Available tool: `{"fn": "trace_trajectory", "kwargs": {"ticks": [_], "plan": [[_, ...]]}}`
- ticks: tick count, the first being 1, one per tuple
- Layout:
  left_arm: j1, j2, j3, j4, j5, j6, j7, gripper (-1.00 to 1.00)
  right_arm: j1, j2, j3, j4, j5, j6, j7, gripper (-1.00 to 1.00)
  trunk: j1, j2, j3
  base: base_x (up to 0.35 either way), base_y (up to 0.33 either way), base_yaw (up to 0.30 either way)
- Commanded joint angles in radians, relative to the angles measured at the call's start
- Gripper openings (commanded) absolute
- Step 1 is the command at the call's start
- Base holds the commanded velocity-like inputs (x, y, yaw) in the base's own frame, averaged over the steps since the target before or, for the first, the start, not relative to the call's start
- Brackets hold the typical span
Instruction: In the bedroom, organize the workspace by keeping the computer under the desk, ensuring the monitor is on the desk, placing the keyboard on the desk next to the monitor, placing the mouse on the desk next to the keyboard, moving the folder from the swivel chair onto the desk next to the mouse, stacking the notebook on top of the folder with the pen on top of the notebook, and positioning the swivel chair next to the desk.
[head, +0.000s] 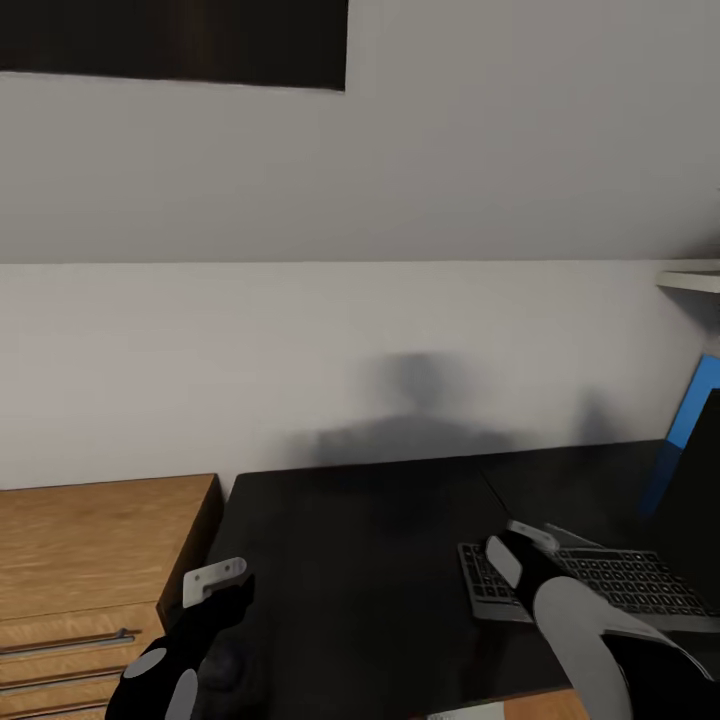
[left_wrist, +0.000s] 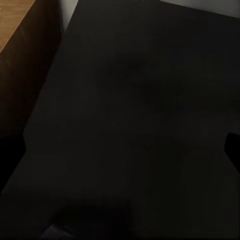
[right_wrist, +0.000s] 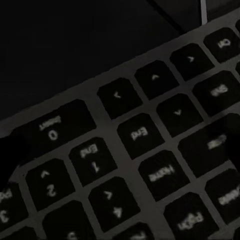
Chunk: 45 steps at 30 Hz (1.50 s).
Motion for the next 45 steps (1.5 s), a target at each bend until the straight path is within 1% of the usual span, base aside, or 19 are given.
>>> {"fn": "trace_trajectory", "kwargs": {"ticks": [1,4,7,11,18,27,37,45], "plan": [[-0.001,-0.001,0.0,-0.001,0.011,0.004,0.007,1.0,0.0,0.005,0.0,-0.002,-0.002,0.006,0.006,1.0,0.0,-0.001,-0.001,-0.018,0.0,0.0],[-0.001,-0.001,0.0,-0.001,0.011,0.004,0.007,1.0,0.0,0.015,0.001,-0.009,0.0,0.002,0.021,1.0,0.0,-0.001,-0.001,-0.009,0.0,0.0],[-0.001,-0.001,0.0,-0.001,0.011,0.004,0.007,1.0,0.0,0.023,0.0,-0.044,0.001,-0.003,0.027,1.0,0.0,-0.001,-0.001,-0.003,0.0,0.0],[-0.001,-0.002,0.0,-0.001,0.011,0.004,0.007,1.0,0.0,0.029,-0.001,-0.057,0.002,-0.005,0.03,1.0,0.0,-0.001,-0.001,0.0,0.0,0.0],[-0.001,-0.002,-0.001,-0.001,0.011,0.004,0.007,1.0,0.0,0.03,-0.001,-0.057,0.002,-0.005,0.031,1.0,0.0,-0.001,-0.001,-0.014,0.0,0.0],[-0.001,-0.002,0.0,-0.001,0.011,0.004,0.007,1.0,0.0,0.03,-0.001,-0.057,0.002,-0.005,0.031,1.0,0.0,-0.001,-0.001,-0.215,0.0,0.0],[-0.001,-0.002,-0.001,-0.001,0.011,0.004,0.007,1.0,0.0,0.031,-0.001,-0.056,0.003,-0.005,0.031,1.0,0.0,-0.001,-0.001,-0.074,0.0,0.0],[-0.001,-0.002,0.0,-0.001,0.011,0.004,0.007,1.0,0.0,0.032,0.0,-0.056,0.003,-0.005,0.031,1.0,0.0,-0.001,-0.001,-0.247,0.0,0.0]]}}
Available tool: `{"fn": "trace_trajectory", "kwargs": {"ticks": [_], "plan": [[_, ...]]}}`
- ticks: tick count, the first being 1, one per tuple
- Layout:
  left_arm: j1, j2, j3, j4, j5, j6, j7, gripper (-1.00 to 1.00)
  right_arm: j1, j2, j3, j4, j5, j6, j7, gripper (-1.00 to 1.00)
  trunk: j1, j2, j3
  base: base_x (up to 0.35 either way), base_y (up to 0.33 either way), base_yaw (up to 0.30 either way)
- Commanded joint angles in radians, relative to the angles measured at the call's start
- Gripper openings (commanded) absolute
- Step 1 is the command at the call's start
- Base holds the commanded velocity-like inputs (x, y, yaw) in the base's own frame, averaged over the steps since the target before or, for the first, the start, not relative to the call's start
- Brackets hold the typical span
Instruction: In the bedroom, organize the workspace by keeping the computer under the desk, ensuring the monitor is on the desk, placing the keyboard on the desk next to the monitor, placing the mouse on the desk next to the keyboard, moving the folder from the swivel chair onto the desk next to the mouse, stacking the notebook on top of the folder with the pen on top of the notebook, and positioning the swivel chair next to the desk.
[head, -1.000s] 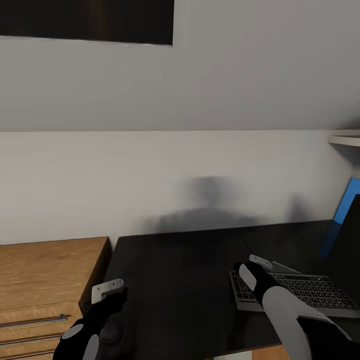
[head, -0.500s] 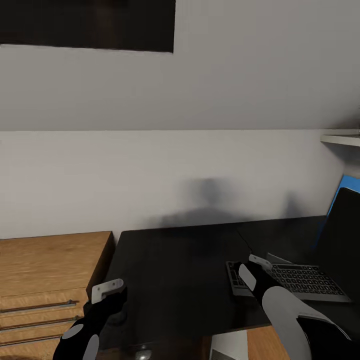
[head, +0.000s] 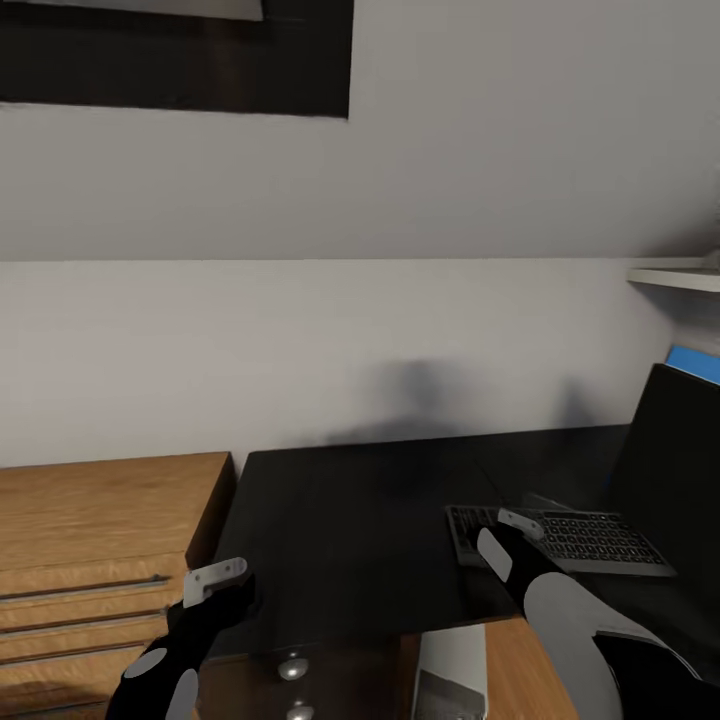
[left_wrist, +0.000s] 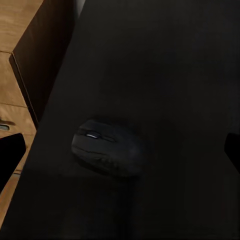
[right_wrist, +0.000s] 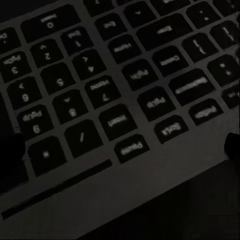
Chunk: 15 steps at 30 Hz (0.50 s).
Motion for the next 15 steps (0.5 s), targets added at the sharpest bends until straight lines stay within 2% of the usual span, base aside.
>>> {"fn": "trace_trajectory", "kwargs": {"ticks": [1,10,15], "plan": [[-0.001,0.0,0.001,-0.001,0.011,0.004,0.007,1.0,0.0,0.0,-0.004,-0.002,-0.002,0.005,-0.004,1.0,0.0,-0.001,-0.001,-0.175,0.0,0.0],[-0.001,0.0,0.001,-0.001,0.011,0.004,0.007,1.0,0.0,0.0,-0.004,-0.002,-0.002,0.005,-0.004,1.0,0.0,-0.001,-0.001,-0.11,-0.002,0.0],[-0.001,0.0,0.001,-0.001,0.011,0.004,0.007,1.0,0.0,-0.001,-0.004,-0.002,-0.002,0.005,-0.004,1.0,0.0,-0.001,-0.001,-0.123,-0.074,0.0]]}}
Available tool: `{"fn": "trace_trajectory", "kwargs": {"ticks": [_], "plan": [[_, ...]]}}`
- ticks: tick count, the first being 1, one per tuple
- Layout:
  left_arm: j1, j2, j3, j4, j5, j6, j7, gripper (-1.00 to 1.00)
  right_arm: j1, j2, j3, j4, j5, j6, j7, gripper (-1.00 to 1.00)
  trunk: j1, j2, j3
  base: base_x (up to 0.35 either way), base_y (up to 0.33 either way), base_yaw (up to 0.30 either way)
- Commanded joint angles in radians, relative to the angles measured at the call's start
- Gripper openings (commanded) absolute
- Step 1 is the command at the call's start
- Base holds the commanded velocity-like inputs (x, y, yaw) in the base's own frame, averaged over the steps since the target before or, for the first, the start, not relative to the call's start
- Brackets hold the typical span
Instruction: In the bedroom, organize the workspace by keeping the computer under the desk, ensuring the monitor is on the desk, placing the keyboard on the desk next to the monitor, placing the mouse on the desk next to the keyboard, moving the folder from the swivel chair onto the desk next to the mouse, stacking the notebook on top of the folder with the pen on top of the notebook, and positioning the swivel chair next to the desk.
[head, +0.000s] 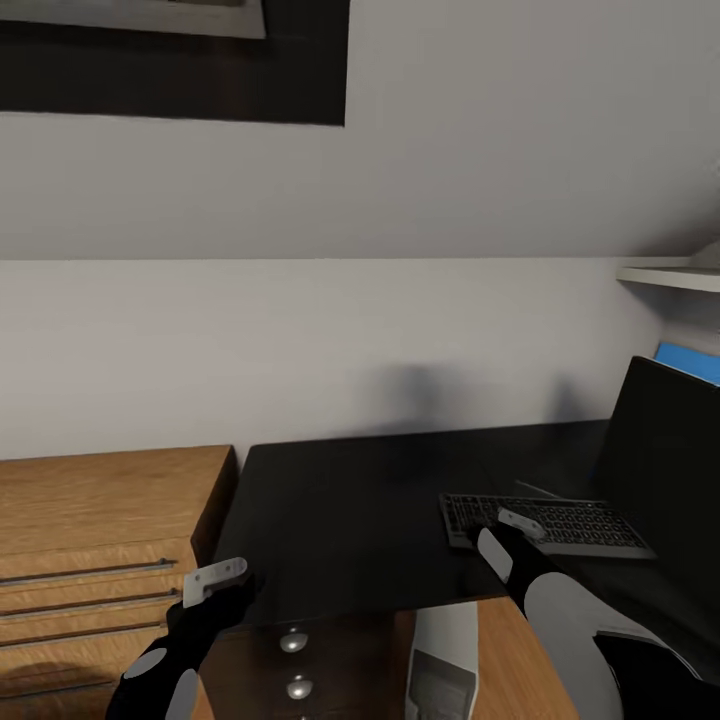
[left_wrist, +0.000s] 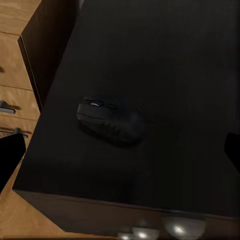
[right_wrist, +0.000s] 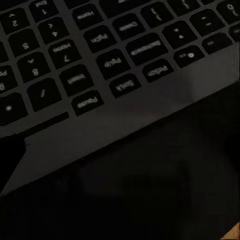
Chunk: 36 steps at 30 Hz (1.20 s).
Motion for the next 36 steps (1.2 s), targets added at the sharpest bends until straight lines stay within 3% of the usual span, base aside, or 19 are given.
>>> {"fn": "trace_trajectory", "kwargs": {"ticks": [1,6,22,28,30,36], "plan": [[-0.001,0.0,0.0,-0.001,0.011,0.004,0.007,1.0,0.0,0.0,-0.003,-0.002,-0.002,0.005,-0.004,1.0,0.0,-0.001,-0.001,-0.105,-0.075,0.0],[-0.001,0.0,0.0,-0.001,0.011,0.004,0.007,1.0,0.0,0.0,-0.003,-0.002,-0.002,0.005,-0.004,1.0,0.0,-0.001,-0.001,-0.036,-0.025,0.0],[-0.001,0.0,0.0,-0.001,0.011,0.004,0.008,1.0,0.0,0.007,-0.001,-0.003,0.0,-0.019,-0.004,1.0,-0.062,0.111,0.049,-0.003,-0.002,0.0],[-0.001,0.0,0.0,-0.001,0.011,0.004,0.008,1.0,0.0,0.02,0.0,-0.004,0.023,-0.067,-0.006,1.0,-0.085,0.153,0.068,0.0,0.0,0.0],[-0.001,0.0,-0.001,-0.001,0.01,0.004,0.008,1.0,0.001,0.025,0.0,-0.003,0.054,-0.089,-0.007,1.0,-0.092,0.167,0.074,0.0,0.0,0.0],[-0.001,0.0,-0.002,0.0,0.009,0.004,0.008,1.0,0.001,0.03,0.0,-0.003,0.075,-0.101,-0.009,1.0,-0.108,0.195,0.087,0.0,0.0,0.0]]}}
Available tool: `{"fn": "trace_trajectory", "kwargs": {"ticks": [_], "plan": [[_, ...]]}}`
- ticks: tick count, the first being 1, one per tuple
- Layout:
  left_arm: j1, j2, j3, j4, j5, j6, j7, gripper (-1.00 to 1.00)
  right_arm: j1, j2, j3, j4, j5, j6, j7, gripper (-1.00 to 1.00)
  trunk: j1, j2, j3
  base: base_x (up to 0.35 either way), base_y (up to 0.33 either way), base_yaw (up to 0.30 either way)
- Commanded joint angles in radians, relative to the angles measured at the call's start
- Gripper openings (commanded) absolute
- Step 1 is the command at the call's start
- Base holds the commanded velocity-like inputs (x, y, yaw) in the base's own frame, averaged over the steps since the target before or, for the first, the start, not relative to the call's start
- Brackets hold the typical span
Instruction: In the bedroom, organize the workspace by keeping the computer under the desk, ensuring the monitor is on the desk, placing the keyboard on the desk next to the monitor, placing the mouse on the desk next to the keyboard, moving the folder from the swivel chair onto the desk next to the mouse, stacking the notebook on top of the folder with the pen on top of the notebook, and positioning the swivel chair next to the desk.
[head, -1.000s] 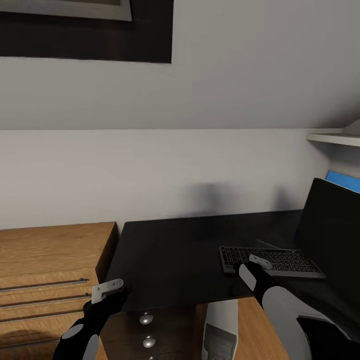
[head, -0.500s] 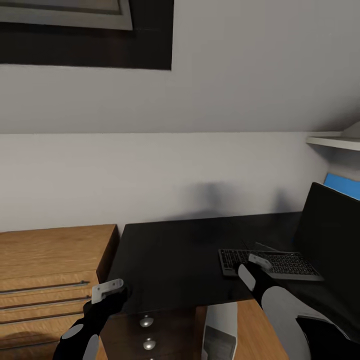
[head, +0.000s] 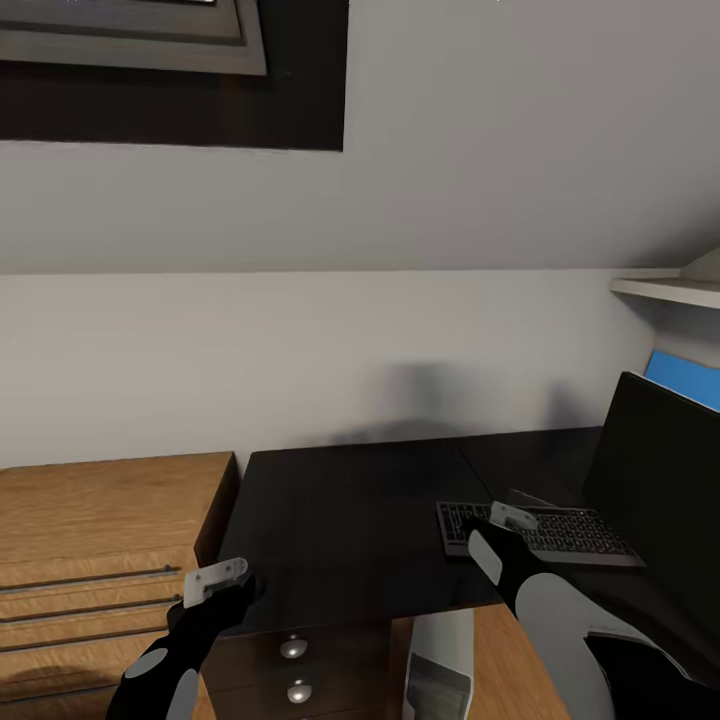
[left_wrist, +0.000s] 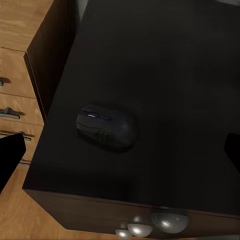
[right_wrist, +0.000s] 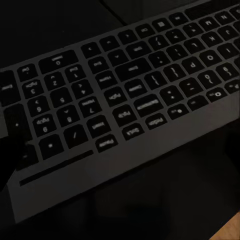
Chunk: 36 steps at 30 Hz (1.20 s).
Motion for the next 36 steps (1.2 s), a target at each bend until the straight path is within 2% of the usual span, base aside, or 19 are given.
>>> {"fn": "trace_trajectory", "kwargs": {"ticks": [1,9,24,25,27,31,36], "plan": [[-0.001,0.0,0.001,-0.001,0.011,0.004,0.007,1.0,0.0,0.001,-0.003,-0.002,0.0,0.005,-0.003,1.0,0.0,-0.001,-0.001,0.0,0.0,0.0],[-0.001,0.0,-0.002,-0.001,0.01,0.004,0.007,1.0,0.0,0.013,0.005,-0.004,0.01,0.005,-0.001,1.0,0.0,-0.001,-0.001,0.013,-0.014,0.0],[-0.001,0.0,-0.003,-0.002,0.009,0.004,0.007,1.0,0.0,0.014,0.019,-0.003,0.013,0.004,0.004,1.0,0.0,-0.001,-0.001,0.169,-0.171,0.0],[-0.001,0.0,-0.003,-0.001,0.009,0.004,0.007,1.0,0.0,0.013,0.017,0.001,0.013,0.003,0.067,1.0,0.0,-0.001,-0.001,0.052,-0.047,0.0],[-0.001,0.0,-0.003,-0.001,0.009,0.004,0.007,1.0,0.0,0.008,0.017,0.004,0.016,0.003,0.133,1.0,0.0,-0.001,-0.001,0.022,-0.02,0.0],[-0.001,0.0,-0.003,-0.001,0.009,0.004,0.007,1.0,0.0,0.006,0.018,0.006,0.017,0.002,0.153,1.0,0.0,-0.001,-0.001,0.052,-0.005,0.0],[-0.001,0.0,-0.003,-0.001,0.009,0.003,0.007,1.0,0.0,0.006,0.023,0.007,0.038,0.001,0.157,1.0,0.0,-0.001,-0.001,0.239,-0.001,0.0]]}}
